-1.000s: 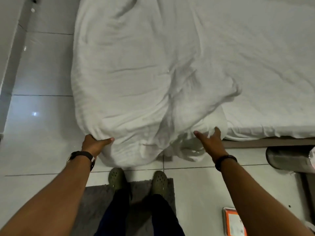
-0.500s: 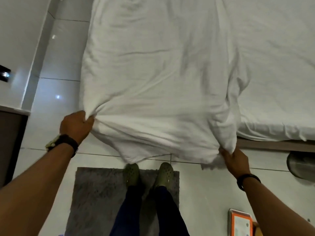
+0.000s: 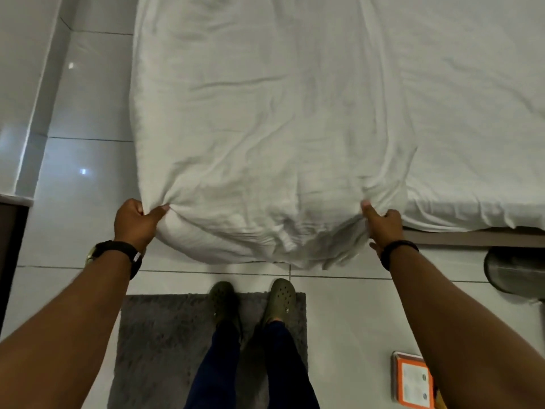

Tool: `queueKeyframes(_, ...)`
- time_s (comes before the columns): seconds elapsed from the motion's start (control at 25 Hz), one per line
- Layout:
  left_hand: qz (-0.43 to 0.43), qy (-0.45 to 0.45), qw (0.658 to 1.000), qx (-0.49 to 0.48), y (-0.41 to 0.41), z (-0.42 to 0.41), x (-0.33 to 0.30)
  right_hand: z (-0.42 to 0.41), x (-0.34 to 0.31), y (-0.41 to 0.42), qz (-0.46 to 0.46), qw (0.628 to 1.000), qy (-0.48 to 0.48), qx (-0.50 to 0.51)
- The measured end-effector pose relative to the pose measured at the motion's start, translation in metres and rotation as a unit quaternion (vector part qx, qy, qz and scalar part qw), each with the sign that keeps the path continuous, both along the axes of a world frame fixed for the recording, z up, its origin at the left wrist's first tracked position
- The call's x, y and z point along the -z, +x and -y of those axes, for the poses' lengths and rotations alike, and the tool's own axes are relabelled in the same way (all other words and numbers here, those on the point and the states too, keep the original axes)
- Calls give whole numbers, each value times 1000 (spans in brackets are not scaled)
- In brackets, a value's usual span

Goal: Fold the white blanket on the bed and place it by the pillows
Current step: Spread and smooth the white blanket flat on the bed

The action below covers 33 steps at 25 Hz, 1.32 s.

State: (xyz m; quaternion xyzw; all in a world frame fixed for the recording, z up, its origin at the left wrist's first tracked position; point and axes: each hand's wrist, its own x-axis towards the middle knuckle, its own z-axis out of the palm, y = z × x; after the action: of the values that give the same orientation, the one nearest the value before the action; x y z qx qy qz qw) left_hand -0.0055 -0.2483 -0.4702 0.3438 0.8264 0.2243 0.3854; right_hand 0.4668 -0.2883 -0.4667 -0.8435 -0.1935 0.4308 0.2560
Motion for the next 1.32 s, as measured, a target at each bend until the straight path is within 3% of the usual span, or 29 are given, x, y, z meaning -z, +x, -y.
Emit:
queueKeyframes(0.08,-110,2,989,95,-4,0,-11,8,3,14,195,970,-72,-126)
queueKeyframes(0.16,-166,-8,974,157,-5,-1,-19,13,1,28,291,938,-85,-168)
queueKeyframes(0.24,-174,-30,969,171,1,-4,-24,6,-16,28,250,965,-42,-73)
queueKeyframes(0.32,-189,-20,960,205,16,-6,-27,-12,-31,22,152,986,34,57)
queueKeyframes(0.4,-242,39,924,294,43,-17,-26,-40,-39,13,60,991,91,80)
queueKeyframes(0.48,-265,78,884,377,76,-35,-24,-72,-41,10,47,994,98,31)
queueKeyframes(0.6,-278,-2,835,475,110,-62,-10,-89,-32,34,176,979,100,-31)
queueKeyframes(0.68,-297,-56,792,531,111,-68,4,-68,-30,62,271,961,41,30)
queueKeyframes(0.8,-314,-76,774,544,103,-63,9,-53,-28,68,366,930,29,31)
queueKeyframes(0.88,-316,-31,791,522,112,-62,12,-84,-28,27,422,890,161,-57)
queueKeyframes(0.96,-297,29,808,508,134,-72,16,-125,-32,-47,381,853,291,-206)
queueKeyframes(1.04,-300,87,798,515,148,-93,26,-138,-7,-107,360,789,292,-404)
queueKeyframes(1.12,-343,107,771,525,134,-118,34,-141,33,-85,392,741,228,-496)
queueKeyframes(1.16,-365,99,771,512,120,-129,35,-140,45,-51,411,743,191,-492)
queueKeyframes(1.32,-383,41,793,472,80,-154,34,-150,51,31,404,849,16,-340)
